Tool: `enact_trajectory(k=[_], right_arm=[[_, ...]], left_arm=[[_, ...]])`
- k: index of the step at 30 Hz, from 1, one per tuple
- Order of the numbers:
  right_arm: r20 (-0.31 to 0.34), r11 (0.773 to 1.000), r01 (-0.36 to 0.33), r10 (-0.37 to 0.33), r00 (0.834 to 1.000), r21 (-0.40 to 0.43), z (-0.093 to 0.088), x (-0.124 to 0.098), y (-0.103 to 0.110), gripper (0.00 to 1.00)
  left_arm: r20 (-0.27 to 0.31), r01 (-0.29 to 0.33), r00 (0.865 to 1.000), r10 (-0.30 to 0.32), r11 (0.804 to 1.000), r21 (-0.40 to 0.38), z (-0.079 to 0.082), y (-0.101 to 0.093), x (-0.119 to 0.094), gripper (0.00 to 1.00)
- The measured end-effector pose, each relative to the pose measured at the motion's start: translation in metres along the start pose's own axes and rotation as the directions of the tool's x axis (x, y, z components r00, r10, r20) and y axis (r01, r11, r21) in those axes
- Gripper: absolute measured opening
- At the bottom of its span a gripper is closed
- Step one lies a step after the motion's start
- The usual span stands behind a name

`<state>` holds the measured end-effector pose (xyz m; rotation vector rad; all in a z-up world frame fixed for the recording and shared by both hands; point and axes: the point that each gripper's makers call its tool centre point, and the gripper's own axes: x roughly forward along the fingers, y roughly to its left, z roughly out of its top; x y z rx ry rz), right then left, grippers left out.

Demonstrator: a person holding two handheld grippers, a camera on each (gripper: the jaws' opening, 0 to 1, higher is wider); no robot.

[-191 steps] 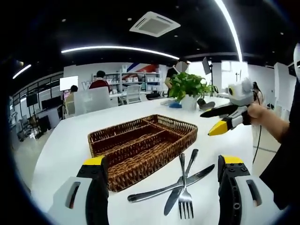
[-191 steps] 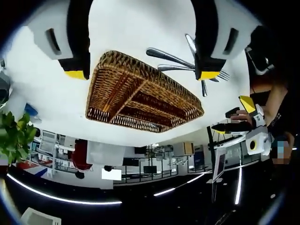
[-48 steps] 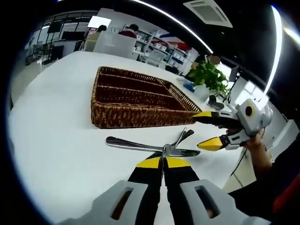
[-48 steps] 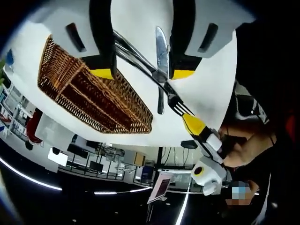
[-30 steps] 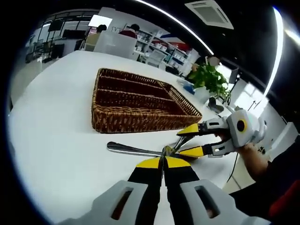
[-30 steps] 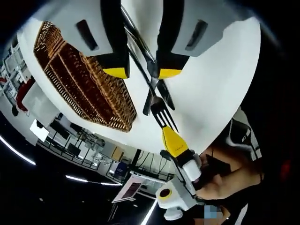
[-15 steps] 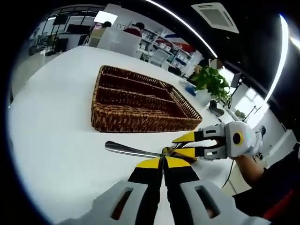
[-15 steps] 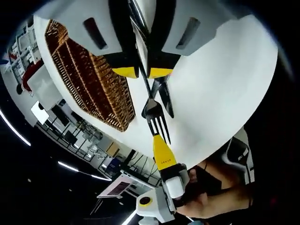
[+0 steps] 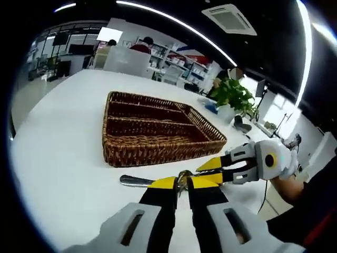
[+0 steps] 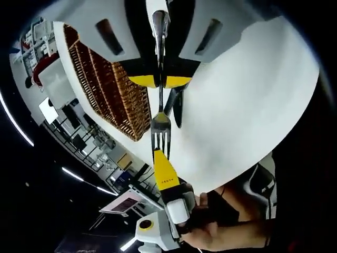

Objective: Arrange the knives, forks, and spoons in their matching storage slots by inserting each utensil handle-first until every utensil is classified and aligned in the correct compartment

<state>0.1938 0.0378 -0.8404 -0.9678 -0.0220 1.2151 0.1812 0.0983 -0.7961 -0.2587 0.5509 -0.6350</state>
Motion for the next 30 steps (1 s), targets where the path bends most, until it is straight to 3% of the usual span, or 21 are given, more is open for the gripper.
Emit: enact_trajectory(k=[5,13,21,27,30], right_arm=[[-0.011,1.0,0.003,-0.003,1.0,-0.011,-0.001,-0.001,0.0,0.01],[-0.002,1.0,0.015,-0.015,1.0,0.025,0.0,-0.004,-0.006,0.01],[-0.002,0.998,0.044,-0.044,0.999,0.041,0.0,-0.009,-0.015,0.01],[-0.001,0.996,0.074,-0.074,0.997,0.057,0.002,-0.016,-0.025,0.01],[0.009,0.993,0.091,-0.092,0.996,0.073,0.004,-0.021,-0.032,0.01]], left_arm=[[0.037,-0.016,0.999,0.011,0.991,0.135,0.007,0.001,0.0,0.23],[0.06,0.003,0.998,-0.018,0.971,0.239,0.013,-0.008,-0.002,0.39],[0.054,0.006,0.998,-0.029,0.919,0.394,0.016,-0.012,-0.001,0.65],[0.073,0.015,0.996,-0.053,0.894,0.448,0.019,-0.016,0.0,0.83],[0.073,0.029,0.995,-0.07,0.888,0.459,0.019,-0.018,0.001,0.85]])
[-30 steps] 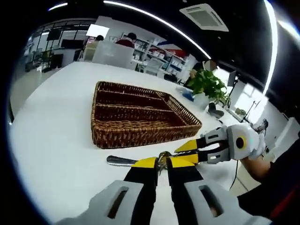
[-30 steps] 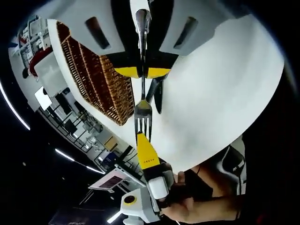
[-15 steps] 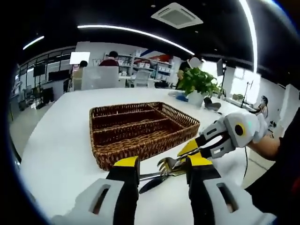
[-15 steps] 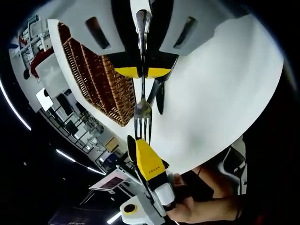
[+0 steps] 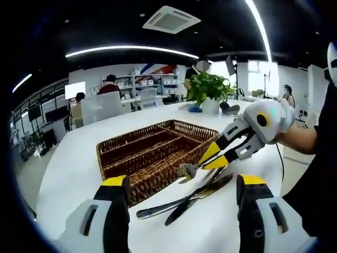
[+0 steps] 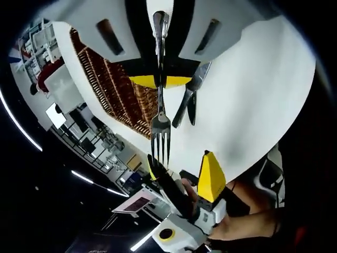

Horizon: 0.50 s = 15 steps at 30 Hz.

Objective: Arrange the knives, forks, and spoons in their matching storage slots by inserting each utensil handle-first until every utensil is classified and aligned in the correct compartment

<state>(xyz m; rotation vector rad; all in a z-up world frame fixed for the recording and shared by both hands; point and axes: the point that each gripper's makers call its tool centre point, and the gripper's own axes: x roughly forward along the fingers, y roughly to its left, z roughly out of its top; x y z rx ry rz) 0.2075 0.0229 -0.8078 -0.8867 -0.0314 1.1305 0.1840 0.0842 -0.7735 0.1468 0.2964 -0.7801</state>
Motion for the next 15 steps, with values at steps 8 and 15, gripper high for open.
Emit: enact_trajectory(k=[8,15], right_arm=[[0.015,0.998,0.024,-0.026,1.0,0.062,0.008,-0.009,-0.016,0.01],[0.034,0.994,0.047,-0.051,0.998,0.101,0.019,-0.014,-0.033,0.01]], left_arm=[[-0.03,0.009,1.0,-0.009,1.0,0.0,-0.008,0.002,0.005,0.92],[-0.023,0.006,1.0,-0.007,1.0,-0.01,-0.008,0.002,0.008,0.99]])
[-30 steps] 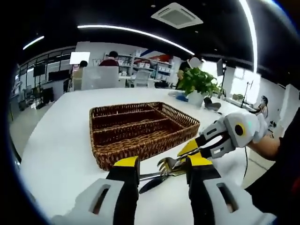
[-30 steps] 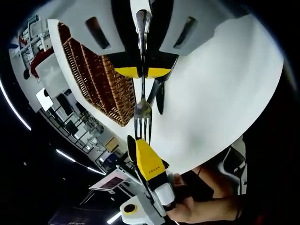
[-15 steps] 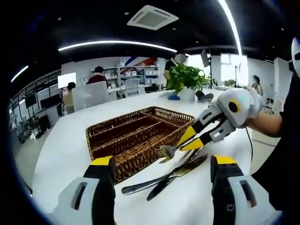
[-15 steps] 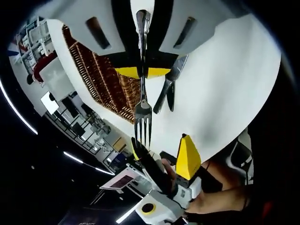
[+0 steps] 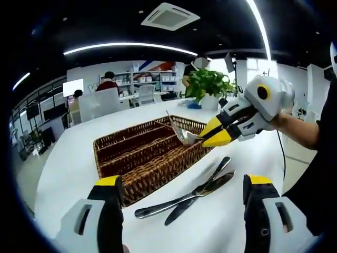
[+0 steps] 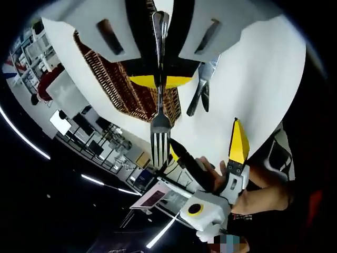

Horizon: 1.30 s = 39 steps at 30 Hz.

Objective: Arrange the knives, forks, and spoons in their matching storage slots by inserting each utensil handle-first until every utensil is classified and aligned in the correct compartment

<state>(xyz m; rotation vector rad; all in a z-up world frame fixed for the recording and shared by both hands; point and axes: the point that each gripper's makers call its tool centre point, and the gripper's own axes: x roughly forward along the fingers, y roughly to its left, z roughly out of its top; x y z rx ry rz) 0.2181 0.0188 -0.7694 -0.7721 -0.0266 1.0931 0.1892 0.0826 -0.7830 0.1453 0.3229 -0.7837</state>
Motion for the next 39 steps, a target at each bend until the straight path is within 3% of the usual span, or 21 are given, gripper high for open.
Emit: enact_trajectory(k=[18,39], right_arm=[[0.043,0.997,0.076,-0.076,0.996,0.011,0.027,-0.004,-0.054,0.01],[0.007,0.994,0.076,-0.075,0.997,-0.084,0.026,0.02,-0.11,0.01]], left_arm=[[-0.01,-0.001,1.0,0.001,1.0,0.001,-0.005,0.004,-0.004,0.99],[-0.011,-0.021,1.0,0.021,1.0,0.006,-0.005,0.006,-0.011,0.99]])
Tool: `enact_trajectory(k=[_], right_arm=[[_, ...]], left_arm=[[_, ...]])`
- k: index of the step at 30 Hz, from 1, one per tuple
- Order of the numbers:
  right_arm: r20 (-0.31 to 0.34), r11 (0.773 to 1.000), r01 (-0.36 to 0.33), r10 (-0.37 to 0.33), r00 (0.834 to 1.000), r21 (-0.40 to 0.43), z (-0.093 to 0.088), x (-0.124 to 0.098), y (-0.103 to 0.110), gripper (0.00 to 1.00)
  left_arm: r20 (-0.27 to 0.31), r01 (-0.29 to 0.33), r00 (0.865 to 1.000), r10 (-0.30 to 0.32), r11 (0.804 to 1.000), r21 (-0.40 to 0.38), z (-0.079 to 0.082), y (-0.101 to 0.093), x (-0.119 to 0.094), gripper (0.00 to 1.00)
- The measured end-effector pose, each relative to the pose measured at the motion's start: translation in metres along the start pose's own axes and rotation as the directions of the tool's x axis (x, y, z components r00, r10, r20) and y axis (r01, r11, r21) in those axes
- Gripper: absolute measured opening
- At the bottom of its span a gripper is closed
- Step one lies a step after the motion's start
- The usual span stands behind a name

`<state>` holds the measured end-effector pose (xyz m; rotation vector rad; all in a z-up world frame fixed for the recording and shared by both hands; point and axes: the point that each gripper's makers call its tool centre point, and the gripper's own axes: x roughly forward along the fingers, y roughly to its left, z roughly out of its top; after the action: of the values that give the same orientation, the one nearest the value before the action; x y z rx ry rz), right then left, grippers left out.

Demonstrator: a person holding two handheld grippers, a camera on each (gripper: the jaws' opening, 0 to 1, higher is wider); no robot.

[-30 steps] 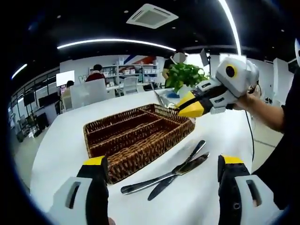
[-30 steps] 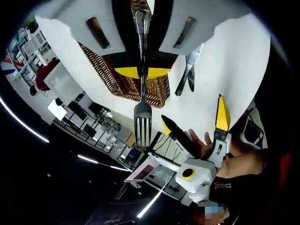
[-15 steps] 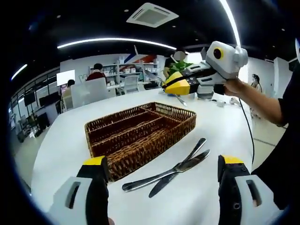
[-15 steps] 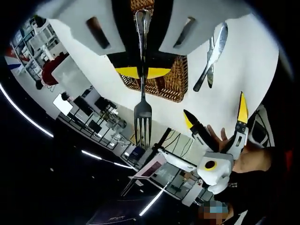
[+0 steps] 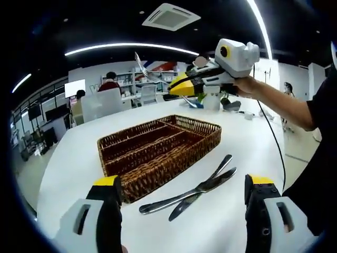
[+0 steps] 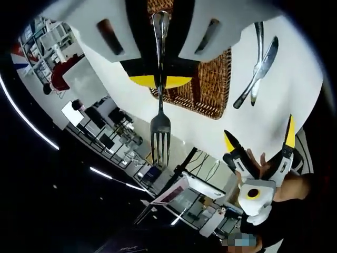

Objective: Arrange the knives, forks, and spoons in their matching storage slots by inserting each utensil handle-first until every utensil is classified and aligned in the correct compartment

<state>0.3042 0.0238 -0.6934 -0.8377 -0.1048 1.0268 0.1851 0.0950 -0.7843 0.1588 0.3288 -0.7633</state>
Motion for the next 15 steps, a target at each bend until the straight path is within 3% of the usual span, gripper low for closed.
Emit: enact_trajectory(k=[15], right_arm=[[-0.041,1.0,-0.024,0.024,0.999,-0.002,-0.02,0.024,-0.02,0.01]], left_arm=[[-0.003,-0.008,1.0,0.008,1.0,0.005,0.0,0.001,-0.002,0.99]])
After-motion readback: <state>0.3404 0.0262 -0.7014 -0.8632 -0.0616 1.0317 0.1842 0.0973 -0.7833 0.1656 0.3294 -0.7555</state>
